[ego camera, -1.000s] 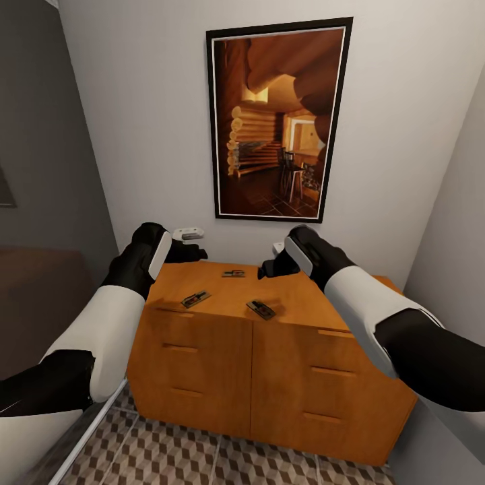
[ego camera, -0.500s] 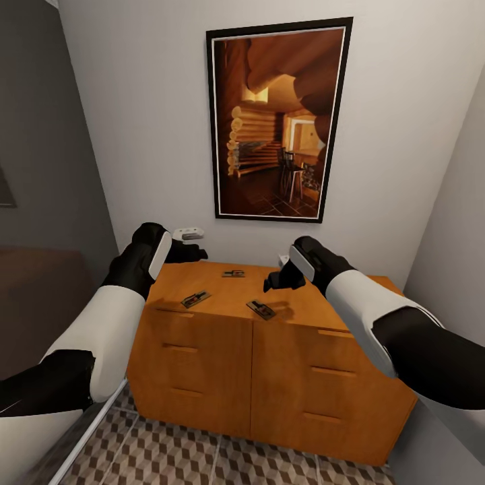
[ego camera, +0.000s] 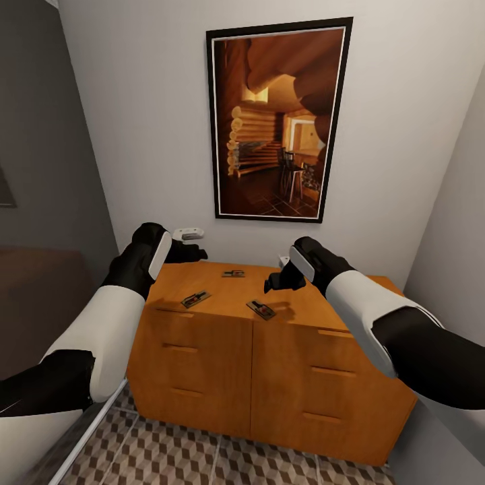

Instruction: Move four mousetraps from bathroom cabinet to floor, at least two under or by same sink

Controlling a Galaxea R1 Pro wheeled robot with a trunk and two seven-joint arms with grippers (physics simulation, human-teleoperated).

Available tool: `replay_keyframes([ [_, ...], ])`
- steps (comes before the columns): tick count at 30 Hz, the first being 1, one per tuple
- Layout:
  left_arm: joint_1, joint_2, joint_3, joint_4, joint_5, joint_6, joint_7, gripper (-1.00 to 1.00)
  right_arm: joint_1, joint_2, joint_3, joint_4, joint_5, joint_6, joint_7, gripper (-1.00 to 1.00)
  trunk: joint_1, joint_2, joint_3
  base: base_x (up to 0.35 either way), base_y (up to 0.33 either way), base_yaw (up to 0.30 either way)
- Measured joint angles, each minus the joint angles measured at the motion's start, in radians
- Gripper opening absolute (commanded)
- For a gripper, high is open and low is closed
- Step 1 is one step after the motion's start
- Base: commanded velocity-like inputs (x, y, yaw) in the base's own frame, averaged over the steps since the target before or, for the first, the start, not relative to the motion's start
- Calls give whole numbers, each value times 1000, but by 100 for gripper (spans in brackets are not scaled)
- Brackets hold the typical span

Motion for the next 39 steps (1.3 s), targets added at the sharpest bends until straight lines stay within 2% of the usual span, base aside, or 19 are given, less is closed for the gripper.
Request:
replay_keyframes([
  [6, 0, 0, 0, -1, 0, 0, 0, 100, 0, 1, 0, 0, 1, 0, -3, 100, 0, 0, 0, 0, 0, 0],
  [16, 0, 1, 0, 1, 0, -1, 0, 100, 0, 23, 1, 0, 4, 0, -7, 100, 0, 0, 0, 36, 0, 0],
  [39, 0, 1, 0, 0, 1, -1, 0, 100, 1, 28, 0, 14, 3, 0, -7, 100, 0, 0, 0, 19, 0, 0],
])
